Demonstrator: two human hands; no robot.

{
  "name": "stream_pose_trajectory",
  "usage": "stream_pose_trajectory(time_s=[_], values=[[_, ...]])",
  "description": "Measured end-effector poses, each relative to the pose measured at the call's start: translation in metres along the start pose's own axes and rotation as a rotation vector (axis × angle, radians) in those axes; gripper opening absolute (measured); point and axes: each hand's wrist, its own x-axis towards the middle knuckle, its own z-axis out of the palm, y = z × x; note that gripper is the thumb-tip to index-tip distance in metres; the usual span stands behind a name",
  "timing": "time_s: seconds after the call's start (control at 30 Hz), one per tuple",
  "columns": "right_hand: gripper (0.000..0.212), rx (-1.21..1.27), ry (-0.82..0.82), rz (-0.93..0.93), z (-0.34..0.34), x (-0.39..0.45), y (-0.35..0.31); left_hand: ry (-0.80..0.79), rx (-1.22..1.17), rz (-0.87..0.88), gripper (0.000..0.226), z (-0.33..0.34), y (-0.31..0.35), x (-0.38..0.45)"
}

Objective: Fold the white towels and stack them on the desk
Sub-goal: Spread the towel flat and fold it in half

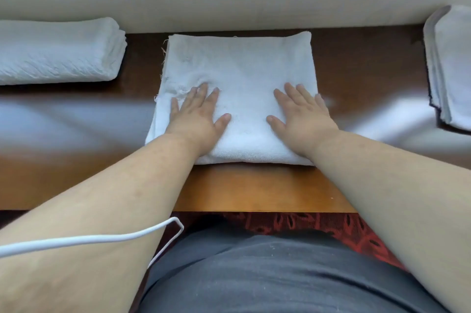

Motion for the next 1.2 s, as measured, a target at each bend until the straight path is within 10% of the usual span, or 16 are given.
stream_pose_trajectory(time_s=[0.2,0.57,0.8,0.93,1.2], values=[[0.053,-0.025,0.257,-0.06,-0.031,0.071,-0.01,0.353,-0.075,0.171,0.04,-0.023,0.006,0.043],[0.096,0.06,-0.009,0.154,-0.03,0.108,0.034,0.028,0.053,-0.229,0.076,-0.025,-0.029,0.092],[0.078,0.175,0.129,-0.191,-0.013,-0.029,0.002,0.045,-0.021,0.36,0.065,-0.008,-0.015,-0.038],[0.099,-0.088,-0.169,-0.174,0.018,-0.085,0.025,-0.066,0.19,0.321,0.085,0.008,-0.04,-0.064],[0.088,-0.213,-0.137,-0.207,0.01,-0.083,0.035,-0.082,0.287,0.187,0.091,-0.001,-0.061,-0.074]])
